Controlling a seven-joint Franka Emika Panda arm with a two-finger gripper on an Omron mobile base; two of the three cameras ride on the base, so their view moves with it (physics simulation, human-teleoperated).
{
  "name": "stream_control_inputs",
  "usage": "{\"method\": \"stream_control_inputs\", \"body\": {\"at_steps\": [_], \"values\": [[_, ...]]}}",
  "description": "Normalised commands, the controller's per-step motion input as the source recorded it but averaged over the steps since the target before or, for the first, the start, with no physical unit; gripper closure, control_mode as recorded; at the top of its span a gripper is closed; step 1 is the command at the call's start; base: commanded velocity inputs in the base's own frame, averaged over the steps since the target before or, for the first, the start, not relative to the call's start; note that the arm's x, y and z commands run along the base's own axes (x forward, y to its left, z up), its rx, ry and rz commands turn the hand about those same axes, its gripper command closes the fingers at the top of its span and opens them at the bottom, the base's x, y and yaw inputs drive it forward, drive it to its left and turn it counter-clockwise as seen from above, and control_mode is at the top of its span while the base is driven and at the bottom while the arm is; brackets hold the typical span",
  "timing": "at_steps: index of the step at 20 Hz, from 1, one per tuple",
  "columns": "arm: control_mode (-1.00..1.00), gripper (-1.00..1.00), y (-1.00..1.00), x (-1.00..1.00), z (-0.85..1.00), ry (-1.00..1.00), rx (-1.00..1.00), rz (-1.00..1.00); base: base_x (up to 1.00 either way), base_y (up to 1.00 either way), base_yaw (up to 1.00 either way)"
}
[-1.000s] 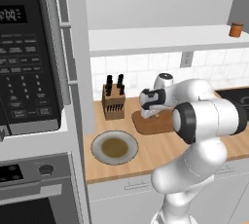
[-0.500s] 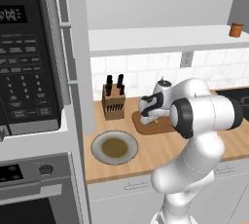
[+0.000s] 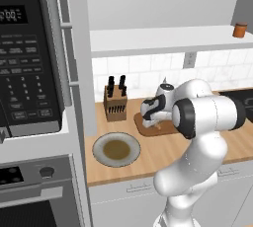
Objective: From the different types of pastries on the counter, select a croissant and place it on the cutting board. Then retrieve a jar of jam from the cabinet and place it alongside the croissant on the cutting board.
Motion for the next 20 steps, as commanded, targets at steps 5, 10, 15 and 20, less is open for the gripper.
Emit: {"method": "stream_control_inputs", "body": {"at_steps": [5,10,15,20], "values": [[-1.0,-1.0,-0.08,-0.02,0.36,-0.02,0.0,0.0,0.0,0.0,0.0],[-1.0,-1.0,-0.5,-0.06,0.98,-0.12,0.05,0.0,0.0,0.0,0.0],[-1.0,-1.0,-0.63,-0.5,1.0,-0.16,0.03,0.0,0.0,0.0,0.0],[-1.0,-1.0,-0.65,-0.57,1.0,-0.1,-0.02,-0.11,0.0,0.0,0.0]]}}
